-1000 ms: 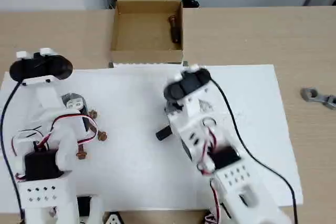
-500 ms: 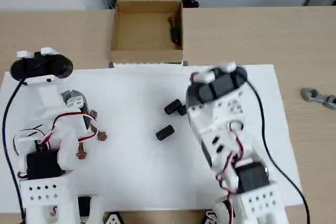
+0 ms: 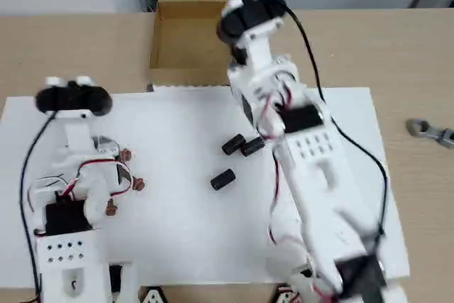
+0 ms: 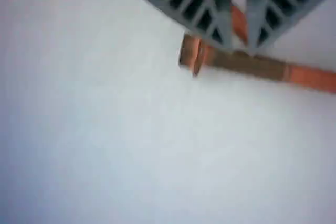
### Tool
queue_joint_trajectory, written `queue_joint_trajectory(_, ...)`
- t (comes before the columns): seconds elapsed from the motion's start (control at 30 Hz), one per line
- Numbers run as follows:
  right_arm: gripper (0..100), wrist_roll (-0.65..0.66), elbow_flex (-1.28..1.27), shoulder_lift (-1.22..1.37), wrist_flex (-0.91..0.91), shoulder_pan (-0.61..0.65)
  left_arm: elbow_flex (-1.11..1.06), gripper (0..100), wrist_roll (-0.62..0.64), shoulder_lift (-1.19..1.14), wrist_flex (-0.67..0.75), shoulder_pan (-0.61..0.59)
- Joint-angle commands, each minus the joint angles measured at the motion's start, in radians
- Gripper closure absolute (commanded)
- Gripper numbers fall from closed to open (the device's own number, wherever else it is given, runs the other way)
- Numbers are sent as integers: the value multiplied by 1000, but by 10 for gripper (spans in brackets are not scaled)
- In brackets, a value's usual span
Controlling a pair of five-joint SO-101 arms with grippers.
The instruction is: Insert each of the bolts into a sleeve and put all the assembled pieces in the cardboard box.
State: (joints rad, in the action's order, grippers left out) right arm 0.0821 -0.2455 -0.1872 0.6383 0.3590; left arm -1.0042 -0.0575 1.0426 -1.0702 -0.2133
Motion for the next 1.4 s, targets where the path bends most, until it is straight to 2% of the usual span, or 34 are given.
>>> queue_joint_trajectory(0.0,992,58,170,137,-33,-15,-36,994,-129,6,26,-37)
queue_joint_trajectory(0.2,991,80,402,452,-180,-13,-62,994,-149,6,21,-91)
queue_joint_trajectory(0.53,987,75,856,901,-183,-12,-67,994,-143,6,-12,-95)
queue_joint_trajectory(0.63,924,74,875,957,-183,-8,-67,994,-143,6,-29,-100)
queue_joint_trajectory(0.77,840,40,875,970,-119,7,-68,994,-143,6,-25,-98)
queue_joint_trajectory(0.93,801,26,876,963,-54,30,-68,994,-143,6,-28,-98)
queue_joint_trajectory(1.1,734,31,876,878,114,42,-67,994,-143,-2,-31,-100)
queue_joint_trajectory(1.17,728,26,876,817,163,45,-70,964,-133,-3,-31,-100)
queue_joint_trajectory(1.3,730,25,876,668,275,47,-71,845,26,-3,-66,-101)
queue_joint_trajectory(1.37,740,25,876,593,351,42,-71,837,43,-5,-94,-100)
